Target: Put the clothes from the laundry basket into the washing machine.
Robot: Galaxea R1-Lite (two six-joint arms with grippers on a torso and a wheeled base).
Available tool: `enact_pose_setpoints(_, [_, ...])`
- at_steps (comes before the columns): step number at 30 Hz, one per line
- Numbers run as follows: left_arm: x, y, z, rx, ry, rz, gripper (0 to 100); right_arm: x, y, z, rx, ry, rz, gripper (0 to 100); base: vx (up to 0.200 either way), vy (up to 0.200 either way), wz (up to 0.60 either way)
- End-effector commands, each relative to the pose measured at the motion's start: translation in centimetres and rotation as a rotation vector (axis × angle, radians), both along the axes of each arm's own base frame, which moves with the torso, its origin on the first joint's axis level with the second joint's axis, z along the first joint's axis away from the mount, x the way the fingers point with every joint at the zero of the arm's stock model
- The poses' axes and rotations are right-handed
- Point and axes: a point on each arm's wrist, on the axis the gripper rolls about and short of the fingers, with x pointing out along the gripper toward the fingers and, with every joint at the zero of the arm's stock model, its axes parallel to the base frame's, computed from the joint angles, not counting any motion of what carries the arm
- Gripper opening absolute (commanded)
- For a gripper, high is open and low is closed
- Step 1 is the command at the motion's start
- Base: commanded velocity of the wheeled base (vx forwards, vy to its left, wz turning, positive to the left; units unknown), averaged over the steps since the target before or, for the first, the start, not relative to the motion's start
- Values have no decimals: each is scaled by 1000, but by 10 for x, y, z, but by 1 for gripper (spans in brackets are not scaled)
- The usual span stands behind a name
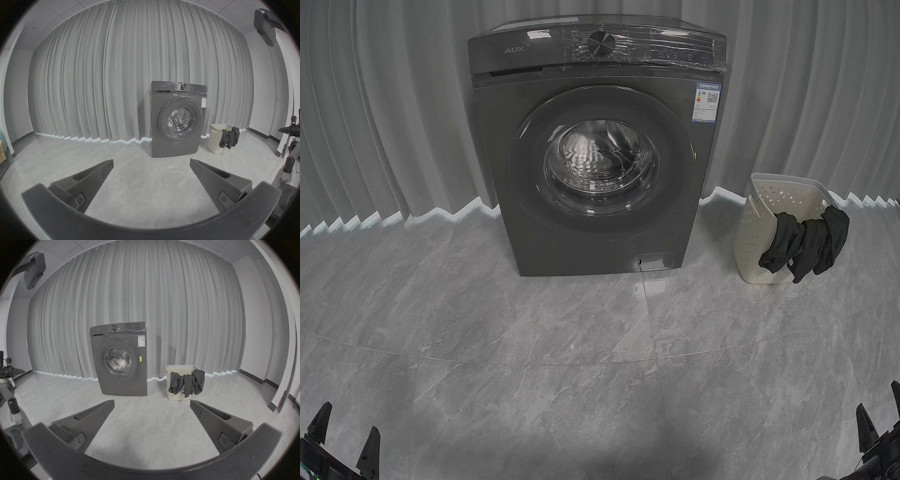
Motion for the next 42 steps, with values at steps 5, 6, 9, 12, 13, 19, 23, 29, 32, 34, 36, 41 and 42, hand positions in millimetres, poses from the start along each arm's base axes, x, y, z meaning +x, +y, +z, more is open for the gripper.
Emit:
enact_pose_setpoints(5, [0,0,-5,-2,0,0,100,0,0,-5,1,1,1,100,0,0,0])
enact_pose_setpoints(6, [0,0,-5,-2,0,0,100,0,0,-5,1,1,1,100,0,0,0])
enact_pose_setpoints(9, [0,0,-5,-2,0,0,100,0,0,-5,0,3,1,100,0,0,0])
enact_pose_setpoints(12, [0,0,-5,-2,0,0,100,0,0,-5,3,1,-3,100,0,0,0])
enact_pose_setpoints(13, [0,0,-5,-2,0,0,100,0,0,-5,3,1,-3,100,0,0,0])
enact_pose_setpoints(19, [0,0,-5,-2,0,0,100,0,0,-5,6,3,-11,100,0,0,400])
enact_pose_setpoints(23, [0,0,-5,-2,0,0,100,0,0,-5,4,1,-8,100,0,0,300])
enact_pose_setpoints(29, [0,0,-5,-2,0,0,100,0,0,-5,3,1,-2,100,0,0,0])
enact_pose_setpoints(32, [0,0,-5,-3,0,0,100,0,0,-5,3,1,-2,100,67,0,0])
enact_pose_setpoints(34, [0,0,-5,-2,0,-1,100,0,0,-5,3,1,0,100,200,0,0])
enact_pose_setpoints(36, [0,0,-5,-2,0,-3,100,0,0,-5,3,1,0,100,200,0,0])
enact_pose_setpoints(41, [0,0,-5,-2,0,-3,100,0,0,-5,1,1,0,100,200,0,0])
enact_pose_setpoints(42, [0,0,-5,-2,0,-3,100,0,0,-5,1,1,0,100,200,0,0])
